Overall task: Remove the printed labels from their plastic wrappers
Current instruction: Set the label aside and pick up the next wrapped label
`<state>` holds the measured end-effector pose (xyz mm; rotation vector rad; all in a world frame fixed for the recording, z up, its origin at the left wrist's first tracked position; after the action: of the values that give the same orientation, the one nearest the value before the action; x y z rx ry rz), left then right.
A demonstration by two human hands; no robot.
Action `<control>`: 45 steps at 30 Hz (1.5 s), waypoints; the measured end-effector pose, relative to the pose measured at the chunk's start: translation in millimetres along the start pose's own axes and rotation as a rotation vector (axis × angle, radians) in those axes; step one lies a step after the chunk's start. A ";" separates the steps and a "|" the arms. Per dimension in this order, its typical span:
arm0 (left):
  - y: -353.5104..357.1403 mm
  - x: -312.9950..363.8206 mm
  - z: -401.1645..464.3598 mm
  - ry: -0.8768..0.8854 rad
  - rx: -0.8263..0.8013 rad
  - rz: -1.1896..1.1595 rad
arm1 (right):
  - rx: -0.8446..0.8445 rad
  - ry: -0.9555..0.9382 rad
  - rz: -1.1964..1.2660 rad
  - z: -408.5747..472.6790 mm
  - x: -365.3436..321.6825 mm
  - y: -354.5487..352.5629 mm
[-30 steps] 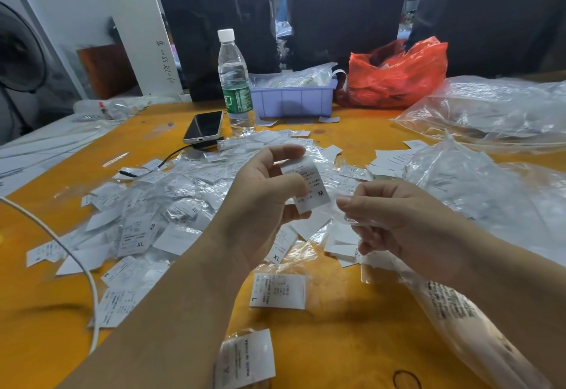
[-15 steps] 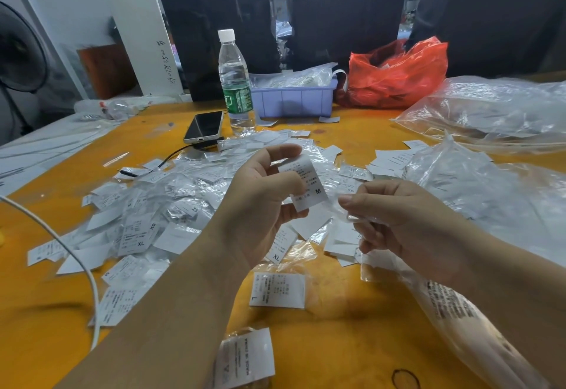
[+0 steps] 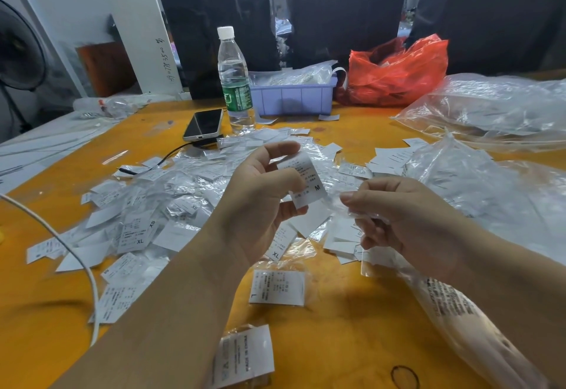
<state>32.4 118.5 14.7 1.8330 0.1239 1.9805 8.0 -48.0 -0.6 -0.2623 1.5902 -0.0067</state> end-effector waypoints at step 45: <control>8.1 -7.7 -3.6 -0.071 -0.066 0.157 | -0.044 -0.101 0.114 -3.3 -4.2 2.8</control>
<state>27.1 109.2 10.0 1.9194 -0.1087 1.9944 4.3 -45.1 3.2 -0.2023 1.5039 0.1283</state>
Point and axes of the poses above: each hand's wrist, its own z-axis towards the middle knuckle, its own y-axis out of the palm, x = y × z, the point moved 4 cm from there along z, towards the middle knuckle, and after that the axes turned 7 degrees about -z, right-handed, at the moved point
